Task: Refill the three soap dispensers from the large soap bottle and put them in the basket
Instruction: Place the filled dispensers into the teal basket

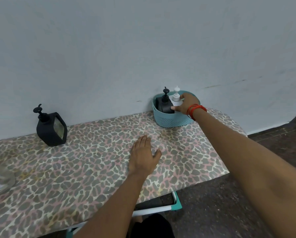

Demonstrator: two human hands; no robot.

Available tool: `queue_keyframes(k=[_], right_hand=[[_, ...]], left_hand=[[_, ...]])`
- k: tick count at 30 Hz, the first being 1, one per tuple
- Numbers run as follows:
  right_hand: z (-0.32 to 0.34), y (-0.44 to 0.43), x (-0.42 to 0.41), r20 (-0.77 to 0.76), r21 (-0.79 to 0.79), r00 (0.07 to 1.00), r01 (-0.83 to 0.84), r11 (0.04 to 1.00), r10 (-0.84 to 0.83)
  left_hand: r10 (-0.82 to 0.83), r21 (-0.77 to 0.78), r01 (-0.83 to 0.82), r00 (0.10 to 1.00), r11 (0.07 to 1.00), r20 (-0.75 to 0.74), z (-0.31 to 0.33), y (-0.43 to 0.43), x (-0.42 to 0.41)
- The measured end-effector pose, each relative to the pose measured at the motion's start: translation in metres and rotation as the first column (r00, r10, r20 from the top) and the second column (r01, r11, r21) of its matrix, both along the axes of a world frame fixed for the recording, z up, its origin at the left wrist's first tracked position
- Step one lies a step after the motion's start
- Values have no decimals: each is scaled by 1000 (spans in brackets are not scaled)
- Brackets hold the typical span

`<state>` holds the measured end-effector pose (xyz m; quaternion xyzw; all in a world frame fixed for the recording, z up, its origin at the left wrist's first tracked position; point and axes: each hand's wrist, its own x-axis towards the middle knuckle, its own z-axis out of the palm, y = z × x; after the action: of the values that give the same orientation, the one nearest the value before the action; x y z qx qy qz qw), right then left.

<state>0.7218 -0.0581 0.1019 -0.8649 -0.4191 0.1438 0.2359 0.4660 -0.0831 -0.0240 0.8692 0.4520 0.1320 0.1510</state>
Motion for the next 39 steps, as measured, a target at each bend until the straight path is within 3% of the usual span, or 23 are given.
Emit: queue_keyframes(k=[6, 8, 11, 15, 18, 22, 27, 32, 39], right_hand=[[14, -1, -15, -9, -74, 1000, 16, 997, -17], [19, -9, -28, -52, 32, 994, 97, 995, -95], [20, -27, -51, -112, 326, 970, 242, 914, -217], [20, -39, -90, -101, 448, 978, 207, 870, -180], [27, -32, -130, -112, 421, 990, 128, 898, -88], [32, -1, -200, -140, 267, 986, -51, 962, 91], [35, 46, -300, -163, 110, 954, -237, 965, 252], [31, 89, -374, -223, -2, 923, -324, 946, 315], [32, 142, -430, -264, 20, 890, -380, 925, 371]], left_hand=[[-14, -29, 14, 1000, 999, 3, 3, 0, -1], [-30, -62, 30, 999, 998, 13, 4, 0, -2], [-63, -104, 68, 997, 992, 45, 7, 3, -12], [-34, -94, 36, 999, 995, 23, 11, 9, -60], [55, -84, -54, 998, 995, 10, 12, 21, -122], [160, -57, -159, 987, 986, 0, 20, 37, -210], [268, -55, -267, 963, 962, 16, 18, 47, -295], [303, -36, -301, 948, 953, 94, 12, 47, -316], [334, -30, -333, 937, 942, 103, 5, 50, -313]])
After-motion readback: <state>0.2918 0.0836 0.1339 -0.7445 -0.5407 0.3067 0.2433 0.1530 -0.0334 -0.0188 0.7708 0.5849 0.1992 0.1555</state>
